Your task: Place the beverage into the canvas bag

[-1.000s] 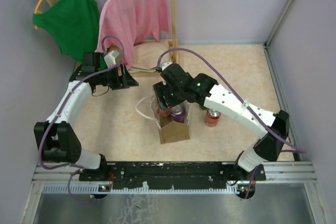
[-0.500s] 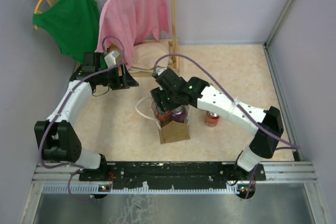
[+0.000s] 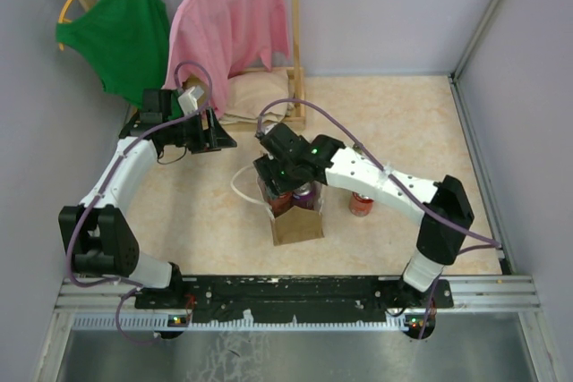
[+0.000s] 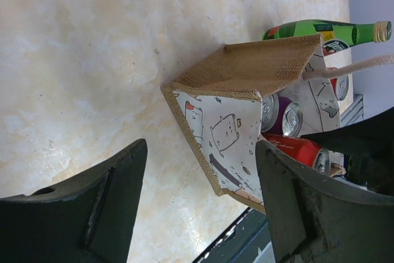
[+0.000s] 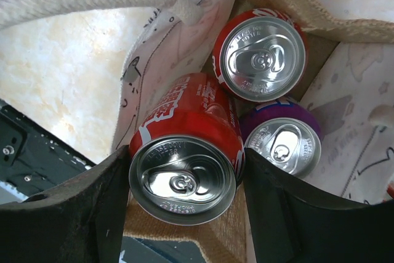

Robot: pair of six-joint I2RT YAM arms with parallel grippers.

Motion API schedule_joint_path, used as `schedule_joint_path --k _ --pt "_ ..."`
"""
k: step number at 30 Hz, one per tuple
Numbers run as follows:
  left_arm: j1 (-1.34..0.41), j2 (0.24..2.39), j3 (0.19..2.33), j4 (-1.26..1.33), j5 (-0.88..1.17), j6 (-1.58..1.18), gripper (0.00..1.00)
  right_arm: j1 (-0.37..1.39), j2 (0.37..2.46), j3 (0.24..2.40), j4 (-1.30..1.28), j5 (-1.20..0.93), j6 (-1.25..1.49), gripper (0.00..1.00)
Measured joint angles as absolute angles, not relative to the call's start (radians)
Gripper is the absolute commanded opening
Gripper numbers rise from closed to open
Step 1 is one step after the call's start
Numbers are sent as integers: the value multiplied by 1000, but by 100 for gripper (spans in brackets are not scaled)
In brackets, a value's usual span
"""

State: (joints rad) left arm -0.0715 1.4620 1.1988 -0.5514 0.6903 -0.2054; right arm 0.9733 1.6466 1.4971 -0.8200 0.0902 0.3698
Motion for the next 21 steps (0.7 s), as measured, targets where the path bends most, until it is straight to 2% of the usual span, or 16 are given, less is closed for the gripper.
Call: schedule_joint_path --k 20,21 --pt "-72 1466 1199 -545 701 -205 77 973 1750 1472 -772 87 333 0" --pt "-72 1466 1199 -545 701 -205 77 973 1750 1472 -772 87 333 4"
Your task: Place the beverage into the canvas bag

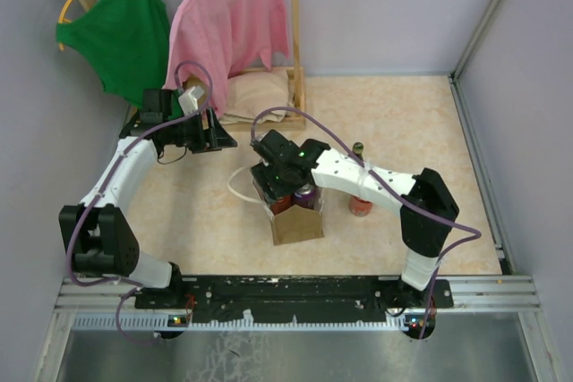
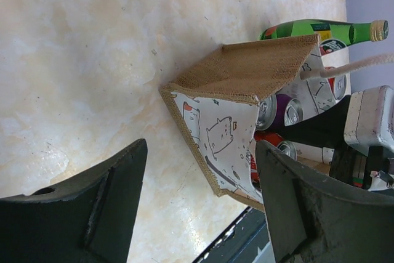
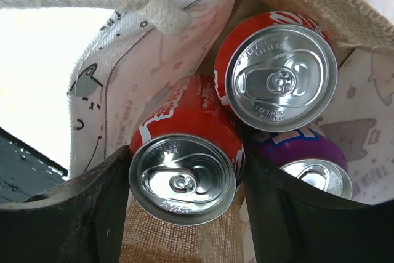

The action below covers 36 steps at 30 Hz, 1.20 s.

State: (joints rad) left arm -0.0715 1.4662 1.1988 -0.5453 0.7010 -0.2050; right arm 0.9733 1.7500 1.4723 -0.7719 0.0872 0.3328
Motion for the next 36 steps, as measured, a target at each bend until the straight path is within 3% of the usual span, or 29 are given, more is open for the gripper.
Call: schedule_joint_path --k 6,12,21,36 --pt "-72 1466 1199 -545 708 -205 77 973 1750 1472 -770 84 332 42" --pt "-72 1468 1199 -544 715 -205 77 973 1750 1472 -767 70 313 56" --pt "-72 1473 1199 -538 723 -205 77 973 1750 1472 -763 57 290 68" --pt "-72 1487 1199 -537 727 -206 77 973 1762 1477 -754 40 283 70"
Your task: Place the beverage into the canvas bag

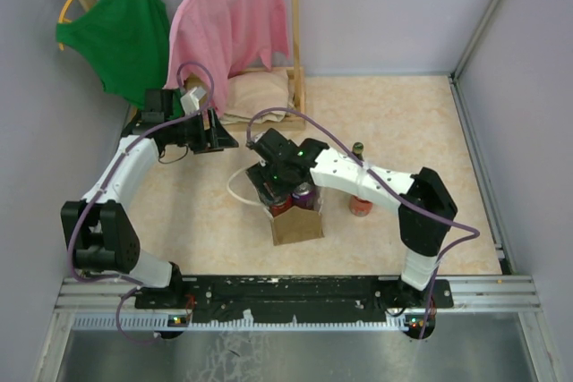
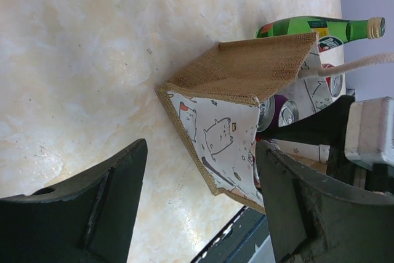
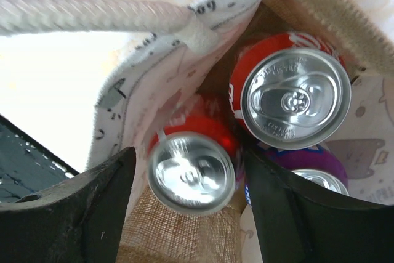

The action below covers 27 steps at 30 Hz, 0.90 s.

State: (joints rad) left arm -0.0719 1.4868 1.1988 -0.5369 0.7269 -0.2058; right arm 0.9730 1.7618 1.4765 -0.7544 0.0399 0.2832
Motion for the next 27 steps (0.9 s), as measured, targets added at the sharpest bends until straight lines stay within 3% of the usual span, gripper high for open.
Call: schedule_joint_path --k 13,20,27 --pt "-72 1500 1199 -530 728 -206 77 973 1762 1537 -752 57 279 68" --pt "-78 1505 1200 -531 729 -205 77 953 1759 1771 -804 179 264 66" --pt "-90 1507 1248 -537 718 -177 76 715 1642 1840 -871 298 287 71"
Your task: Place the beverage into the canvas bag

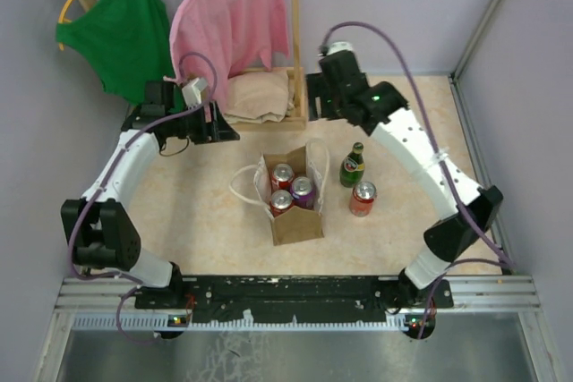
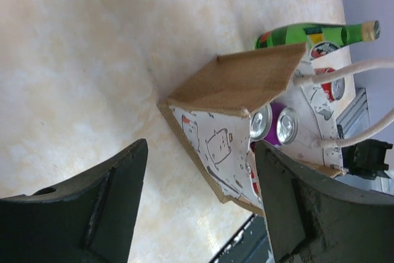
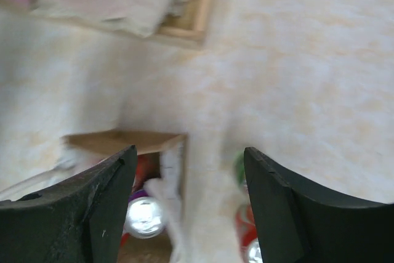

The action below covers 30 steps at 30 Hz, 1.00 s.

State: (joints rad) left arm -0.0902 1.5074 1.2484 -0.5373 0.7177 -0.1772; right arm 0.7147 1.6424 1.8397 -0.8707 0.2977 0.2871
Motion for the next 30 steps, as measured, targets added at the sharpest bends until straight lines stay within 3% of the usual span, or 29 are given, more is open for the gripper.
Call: schedule_joint_path --k 5,11,17,30 --pt "-102 1507 1397 -550 699 -94 76 500 1526 1754 -970 352 332 73" --pt "-279 1452 1576 -670 735 180 74 441 1382 1499 -1053 308 414 74" --pt "-550 1318 1538 -880 749 402 75 440 1298 1217 -1062 208 522 74" --pt "-614 1287 1433 -974 673 490 76 440 1239 1067 -987 156 596 78"
